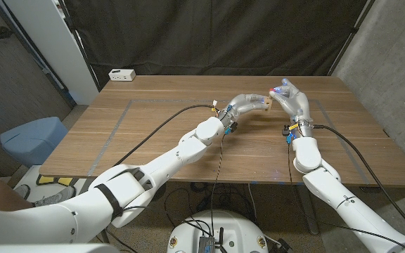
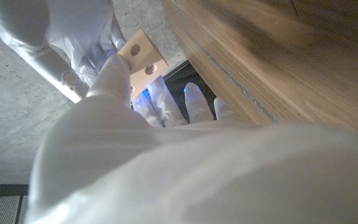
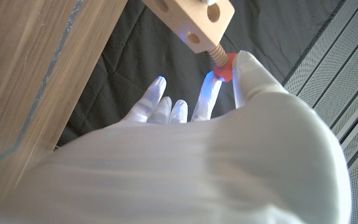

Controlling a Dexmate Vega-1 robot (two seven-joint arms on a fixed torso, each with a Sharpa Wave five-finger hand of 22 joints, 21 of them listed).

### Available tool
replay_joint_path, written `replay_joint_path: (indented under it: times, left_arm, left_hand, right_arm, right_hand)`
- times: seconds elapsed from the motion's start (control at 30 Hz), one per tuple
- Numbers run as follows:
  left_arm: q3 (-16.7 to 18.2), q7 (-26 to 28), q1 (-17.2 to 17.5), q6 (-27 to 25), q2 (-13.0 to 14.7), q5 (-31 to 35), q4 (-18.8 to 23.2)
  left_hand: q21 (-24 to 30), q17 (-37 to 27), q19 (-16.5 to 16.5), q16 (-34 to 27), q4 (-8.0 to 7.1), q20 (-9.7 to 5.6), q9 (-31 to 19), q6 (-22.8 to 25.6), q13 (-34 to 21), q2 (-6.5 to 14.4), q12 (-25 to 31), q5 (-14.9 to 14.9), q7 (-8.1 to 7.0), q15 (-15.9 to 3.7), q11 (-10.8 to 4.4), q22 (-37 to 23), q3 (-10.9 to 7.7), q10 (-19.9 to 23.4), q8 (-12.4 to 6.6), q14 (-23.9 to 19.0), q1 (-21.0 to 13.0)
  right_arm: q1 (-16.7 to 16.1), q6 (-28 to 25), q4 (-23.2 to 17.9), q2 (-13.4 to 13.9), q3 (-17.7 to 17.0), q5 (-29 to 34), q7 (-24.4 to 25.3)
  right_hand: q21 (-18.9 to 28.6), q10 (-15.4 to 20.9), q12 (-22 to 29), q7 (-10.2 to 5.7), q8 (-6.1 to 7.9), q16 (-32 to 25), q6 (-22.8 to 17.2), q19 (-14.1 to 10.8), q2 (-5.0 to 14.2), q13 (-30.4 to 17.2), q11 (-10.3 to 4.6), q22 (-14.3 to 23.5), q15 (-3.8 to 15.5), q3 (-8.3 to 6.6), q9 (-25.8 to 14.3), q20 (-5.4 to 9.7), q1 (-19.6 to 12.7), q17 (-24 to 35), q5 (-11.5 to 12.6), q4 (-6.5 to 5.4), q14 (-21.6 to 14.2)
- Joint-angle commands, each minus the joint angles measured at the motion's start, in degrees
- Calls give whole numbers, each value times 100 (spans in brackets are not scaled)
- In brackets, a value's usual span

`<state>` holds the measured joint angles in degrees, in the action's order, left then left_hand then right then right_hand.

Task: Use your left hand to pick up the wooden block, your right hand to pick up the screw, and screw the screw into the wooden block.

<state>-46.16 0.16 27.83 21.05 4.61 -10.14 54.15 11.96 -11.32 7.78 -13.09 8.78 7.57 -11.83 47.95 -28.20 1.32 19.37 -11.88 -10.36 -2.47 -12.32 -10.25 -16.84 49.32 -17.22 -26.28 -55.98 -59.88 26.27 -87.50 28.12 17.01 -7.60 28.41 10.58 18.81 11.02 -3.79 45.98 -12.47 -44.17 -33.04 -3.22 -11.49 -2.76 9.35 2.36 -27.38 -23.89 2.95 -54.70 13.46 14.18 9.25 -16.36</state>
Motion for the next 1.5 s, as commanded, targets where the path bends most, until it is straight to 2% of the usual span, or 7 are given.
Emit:
replay_joint_path:
  times: [0.03,1.5]
  left_arm:
    - [-8,12,-14,-5,-30,-5,-54]
    - [-38,-24,-110,57,-118,4,-274]
  left_hand:
    - [-15,-23,-2,5,-33,12,-32,511,-218,63,41,-36,24,-415,-11,-31,-12,65,-79,-61,4]
    - [-17,-25,-6,14,-29,7,-32,509,-240,80,0,-41,20,-419,-10,-31,6,65,-75,-57,-13]
  right_arm:
    - [-4,-46,-3,14,-1,-38,-31]
    - [16,-69,53,-15,39,-116,-51]
  right_hand:
    - [3,-6,10,4,43,30,0,16,32,-5,-15,10,429,-42,-13,469,-9,13,36,-6,38]
    - [4,-34,13,2,89,25,23,34,25,-4,-2,11,426,-61,25,452,27,10,37,-10,51]
